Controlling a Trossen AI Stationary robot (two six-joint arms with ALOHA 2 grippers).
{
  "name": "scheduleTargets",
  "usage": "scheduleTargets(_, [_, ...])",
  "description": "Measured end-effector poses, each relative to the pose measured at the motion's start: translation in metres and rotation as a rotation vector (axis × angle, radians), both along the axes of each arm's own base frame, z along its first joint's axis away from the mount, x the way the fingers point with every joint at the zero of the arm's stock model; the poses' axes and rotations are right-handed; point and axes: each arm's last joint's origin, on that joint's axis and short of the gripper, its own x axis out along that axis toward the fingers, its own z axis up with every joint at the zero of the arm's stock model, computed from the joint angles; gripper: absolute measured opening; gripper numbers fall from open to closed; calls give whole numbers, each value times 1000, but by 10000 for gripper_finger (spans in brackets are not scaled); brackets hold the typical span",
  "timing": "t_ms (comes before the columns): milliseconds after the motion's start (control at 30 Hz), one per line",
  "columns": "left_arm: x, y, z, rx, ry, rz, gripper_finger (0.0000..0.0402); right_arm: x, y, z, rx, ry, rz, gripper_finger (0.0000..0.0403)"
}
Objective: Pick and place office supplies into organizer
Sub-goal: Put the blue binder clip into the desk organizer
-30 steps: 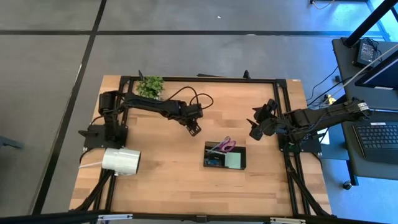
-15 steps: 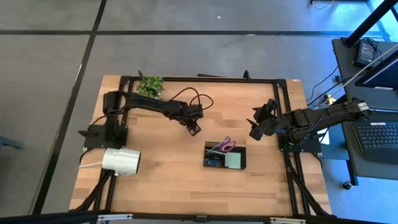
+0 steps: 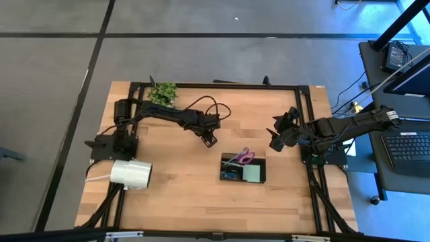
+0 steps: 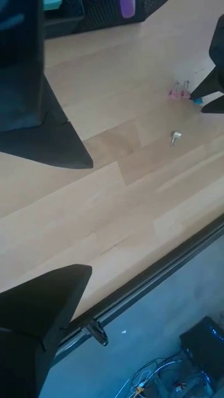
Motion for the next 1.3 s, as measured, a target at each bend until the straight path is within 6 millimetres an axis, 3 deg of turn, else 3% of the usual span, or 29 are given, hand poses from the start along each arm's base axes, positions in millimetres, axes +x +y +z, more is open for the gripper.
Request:
scheduleTargets(300, [0,-1,-1,-6,5,6,166,0,0,0,0,1,0,268])
scheduleTargets(1300, [-2,-2,-2,-34,16,16,71,0,0,0,0,1,0,268])
